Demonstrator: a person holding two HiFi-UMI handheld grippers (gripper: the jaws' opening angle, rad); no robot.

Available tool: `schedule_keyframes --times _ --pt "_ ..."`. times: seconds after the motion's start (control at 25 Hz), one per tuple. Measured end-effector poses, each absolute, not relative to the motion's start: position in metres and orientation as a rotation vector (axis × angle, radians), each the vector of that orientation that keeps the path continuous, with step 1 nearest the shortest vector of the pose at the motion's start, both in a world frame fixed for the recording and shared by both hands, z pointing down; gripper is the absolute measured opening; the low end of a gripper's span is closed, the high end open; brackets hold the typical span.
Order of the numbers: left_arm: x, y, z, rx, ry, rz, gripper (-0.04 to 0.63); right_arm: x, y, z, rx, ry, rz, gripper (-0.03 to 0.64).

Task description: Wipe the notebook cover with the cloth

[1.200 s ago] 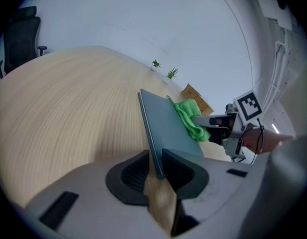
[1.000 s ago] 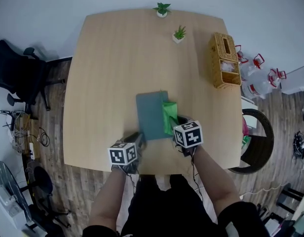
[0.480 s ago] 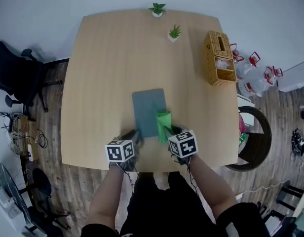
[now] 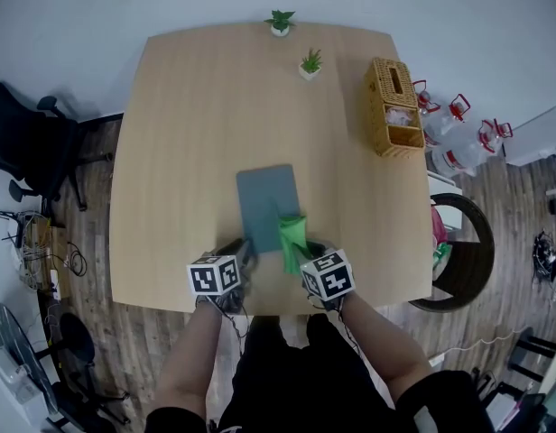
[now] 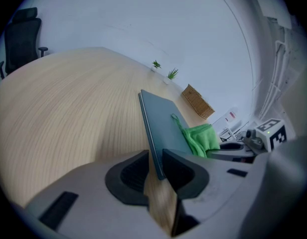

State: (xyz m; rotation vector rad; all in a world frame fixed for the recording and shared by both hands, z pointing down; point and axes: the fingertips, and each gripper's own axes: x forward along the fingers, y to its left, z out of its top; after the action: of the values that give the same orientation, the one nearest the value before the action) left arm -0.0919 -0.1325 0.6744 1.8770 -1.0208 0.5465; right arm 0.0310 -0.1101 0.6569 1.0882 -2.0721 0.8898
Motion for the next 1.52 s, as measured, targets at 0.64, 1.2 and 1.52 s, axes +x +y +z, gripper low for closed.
schedule_keyframes --times 0.64,1.2,1.52 --pt "-0.080 -0.112 0.612 2.037 -1.230 0.508 0.053 0.030 -0.087 0.622 0.968 -2.255 0.852 0.057" --pt "-0.046 -0.063 0.506 2.164 -1.560 0.383 0.012 0.059 -0.066 0.543 0.838 -2.493 0.660 0.057" --pt "-0.062 -0.024 0.488 2.168 -1.693 0.405 0.012 0.048 -0.056 0.531 0.776 -2.542 0.665 0.057"
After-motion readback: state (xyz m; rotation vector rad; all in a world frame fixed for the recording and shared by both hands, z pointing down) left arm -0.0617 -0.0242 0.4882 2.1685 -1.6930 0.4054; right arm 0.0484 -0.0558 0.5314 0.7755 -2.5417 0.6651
